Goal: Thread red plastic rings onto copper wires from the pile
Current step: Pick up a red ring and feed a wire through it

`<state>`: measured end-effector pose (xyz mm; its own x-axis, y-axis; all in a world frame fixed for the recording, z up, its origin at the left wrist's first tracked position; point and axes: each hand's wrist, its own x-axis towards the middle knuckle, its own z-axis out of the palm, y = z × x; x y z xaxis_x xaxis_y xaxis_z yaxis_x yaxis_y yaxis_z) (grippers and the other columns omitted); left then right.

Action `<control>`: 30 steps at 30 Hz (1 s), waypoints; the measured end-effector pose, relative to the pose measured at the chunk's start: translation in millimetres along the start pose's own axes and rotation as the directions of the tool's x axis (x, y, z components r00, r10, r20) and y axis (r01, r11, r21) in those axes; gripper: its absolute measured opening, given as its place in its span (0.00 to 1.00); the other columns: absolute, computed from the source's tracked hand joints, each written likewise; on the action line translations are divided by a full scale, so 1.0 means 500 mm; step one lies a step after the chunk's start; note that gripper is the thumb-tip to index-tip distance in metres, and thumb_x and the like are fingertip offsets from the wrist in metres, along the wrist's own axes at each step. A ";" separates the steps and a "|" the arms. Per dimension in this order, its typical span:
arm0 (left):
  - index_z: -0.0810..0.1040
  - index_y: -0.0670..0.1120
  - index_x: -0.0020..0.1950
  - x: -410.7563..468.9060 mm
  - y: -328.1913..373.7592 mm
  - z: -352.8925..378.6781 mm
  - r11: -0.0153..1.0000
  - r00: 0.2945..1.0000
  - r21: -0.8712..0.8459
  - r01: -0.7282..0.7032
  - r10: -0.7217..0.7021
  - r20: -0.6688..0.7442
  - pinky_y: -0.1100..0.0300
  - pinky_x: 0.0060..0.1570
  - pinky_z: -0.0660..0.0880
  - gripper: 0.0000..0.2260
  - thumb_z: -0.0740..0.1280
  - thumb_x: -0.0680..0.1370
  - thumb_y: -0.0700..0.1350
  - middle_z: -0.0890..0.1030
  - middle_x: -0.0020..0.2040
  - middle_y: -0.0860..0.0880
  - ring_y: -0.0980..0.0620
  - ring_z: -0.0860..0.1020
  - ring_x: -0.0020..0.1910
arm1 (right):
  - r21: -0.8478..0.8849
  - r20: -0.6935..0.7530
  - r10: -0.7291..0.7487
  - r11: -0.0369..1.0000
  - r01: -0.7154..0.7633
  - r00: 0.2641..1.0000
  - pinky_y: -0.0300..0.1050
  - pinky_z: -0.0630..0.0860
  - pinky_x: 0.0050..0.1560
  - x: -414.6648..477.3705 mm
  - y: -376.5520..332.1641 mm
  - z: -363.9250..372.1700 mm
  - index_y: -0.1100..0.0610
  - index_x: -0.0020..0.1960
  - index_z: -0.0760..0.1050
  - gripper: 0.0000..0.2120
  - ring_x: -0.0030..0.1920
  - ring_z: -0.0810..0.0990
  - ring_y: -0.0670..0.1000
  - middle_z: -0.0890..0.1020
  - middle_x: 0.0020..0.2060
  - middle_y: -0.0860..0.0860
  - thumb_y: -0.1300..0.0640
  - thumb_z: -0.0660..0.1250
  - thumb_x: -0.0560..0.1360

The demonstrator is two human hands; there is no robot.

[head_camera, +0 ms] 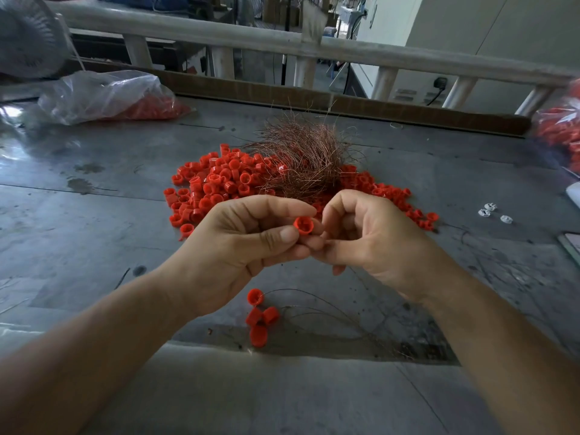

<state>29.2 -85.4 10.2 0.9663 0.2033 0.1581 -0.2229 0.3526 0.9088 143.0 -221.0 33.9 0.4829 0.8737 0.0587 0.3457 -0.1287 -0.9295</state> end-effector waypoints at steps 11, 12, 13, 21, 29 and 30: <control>0.85 0.44 0.40 0.001 0.006 0.009 0.999 0.990 -0.045 -0.015 0.009 -0.140 0.66 0.37 0.78 0.11 0.70 0.60 0.39 0.84 0.39 0.44 0.52 0.83 0.39 | -0.608 -0.417 -0.025 0.751 -0.258 0.908 0.38 0.67 0.41 0.035 0.078 -0.121 0.50 0.37 0.78 0.05 0.38 0.77 0.47 0.79 0.33 0.45 0.57 0.70 0.71; 0.85 0.44 0.40 0.000 0.006 0.009 0.999 0.990 -0.042 -0.014 0.008 -0.139 0.66 0.37 0.78 0.10 0.70 0.60 0.39 0.84 0.39 0.44 0.52 0.83 0.39 | -0.618 -0.402 -0.015 0.743 -0.259 0.915 0.38 0.67 0.42 0.038 0.083 -0.117 0.51 0.40 0.80 0.02 0.39 0.76 0.47 0.78 0.34 0.45 0.57 0.71 0.71; 0.85 0.44 0.40 0.000 0.005 0.009 0.999 0.990 -0.039 -0.012 0.006 -0.138 0.66 0.37 0.78 0.10 0.69 0.61 0.38 0.84 0.39 0.44 0.52 0.83 0.39 | -0.626 -0.388 -0.016 0.739 -0.251 0.922 0.37 0.67 0.42 0.041 0.088 -0.111 0.52 0.44 0.81 0.03 0.39 0.76 0.46 0.77 0.34 0.45 0.57 0.71 0.70; 0.85 0.43 0.42 0.000 0.003 0.007 1.000 0.992 -0.024 -0.001 -0.002 -0.129 0.66 0.38 0.78 0.12 0.64 0.66 0.34 0.84 0.40 0.44 0.52 0.83 0.40 | -0.734 -0.331 -0.088 0.649 -0.198 0.939 0.38 0.68 0.43 0.058 0.111 -0.079 0.54 0.52 0.79 0.10 0.41 0.75 0.47 0.76 0.37 0.45 0.58 0.70 0.71; 0.84 0.44 0.43 0.001 0.000 0.002 1.000 0.993 0.011 0.003 -0.002 -0.119 0.66 0.39 0.78 0.11 0.65 0.66 0.35 0.84 0.41 0.44 0.51 0.83 0.41 | -0.581 -0.308 0.057 0.779 -0.235 0.950 0.36 0.68 0.33 0.050 0.089 -0.100 0.52 0.36 0.73 0.08 0.33 0.74 0.45 0.76 0.31 0.45 0.60 0.72 0.69; 0.84 0.44 0.43 0.001 -0.001 0.003 1.000 0.993 0.021 0.008 -0.005 -0.122 0.66 0.39 0.78 0.12 0.65 0.66 0.34 0.84 0.41 0.44 0.51 0.83 0.41 | -0.372 -0.288 0.109 0.903 -0.215 0.952 0.35 0.71 0.32 0.045 0.074 -0.102 0.53 0.36 0.74 0.09 0.31 0.76 0.44 0.78 0.30 0.47 0.63 0.72 0.69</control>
<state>29.9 -86.7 10.4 0.9445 0.3111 0.1055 -0.2129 0.3351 0.9178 207.7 -230.1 19.2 0.7285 0.6824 0.0597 0.5071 -0.4787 -0.7167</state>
